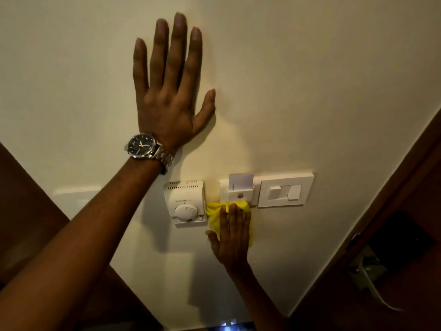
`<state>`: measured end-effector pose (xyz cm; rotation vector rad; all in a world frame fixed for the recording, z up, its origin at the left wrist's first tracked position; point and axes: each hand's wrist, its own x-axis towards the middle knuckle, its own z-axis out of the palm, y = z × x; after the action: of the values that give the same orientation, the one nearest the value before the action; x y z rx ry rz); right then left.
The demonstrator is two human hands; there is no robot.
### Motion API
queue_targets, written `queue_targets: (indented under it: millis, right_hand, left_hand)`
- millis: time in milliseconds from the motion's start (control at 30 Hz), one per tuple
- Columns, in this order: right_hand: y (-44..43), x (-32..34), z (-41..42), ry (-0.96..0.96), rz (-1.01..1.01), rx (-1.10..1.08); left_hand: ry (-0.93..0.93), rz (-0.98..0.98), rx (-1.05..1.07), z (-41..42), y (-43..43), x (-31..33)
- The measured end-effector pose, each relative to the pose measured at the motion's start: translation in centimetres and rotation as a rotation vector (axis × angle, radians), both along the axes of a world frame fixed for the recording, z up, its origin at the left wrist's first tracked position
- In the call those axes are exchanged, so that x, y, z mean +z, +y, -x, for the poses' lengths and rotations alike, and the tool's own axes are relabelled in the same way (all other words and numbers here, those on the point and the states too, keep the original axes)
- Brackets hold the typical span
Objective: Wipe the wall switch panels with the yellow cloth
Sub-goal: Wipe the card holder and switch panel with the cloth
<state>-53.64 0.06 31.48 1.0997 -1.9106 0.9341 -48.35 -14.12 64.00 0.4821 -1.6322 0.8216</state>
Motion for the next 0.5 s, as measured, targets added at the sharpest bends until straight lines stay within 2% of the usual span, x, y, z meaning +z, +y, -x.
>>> queue_targets:
  millis: [200,400,500]
  right_hand:
    - [-1.3,3.9,-1.1,-0.101,-0.035,-0.071]
    - [-1.8,3.4,-3.0,-0.245,-0.019,-0.125]
    - [-1.1,2.6,-3.2,-0.258,-0.044,-0.119]
  left_hand:
    - [0.006,0.015,-0.003,0.2,-0.3,0.1]
    - [-0.016,0.009,-0.018,0.0,0.0,0.2]
    - [-0.037,-0.014,-0.024,-0.4,0.3,0.0]
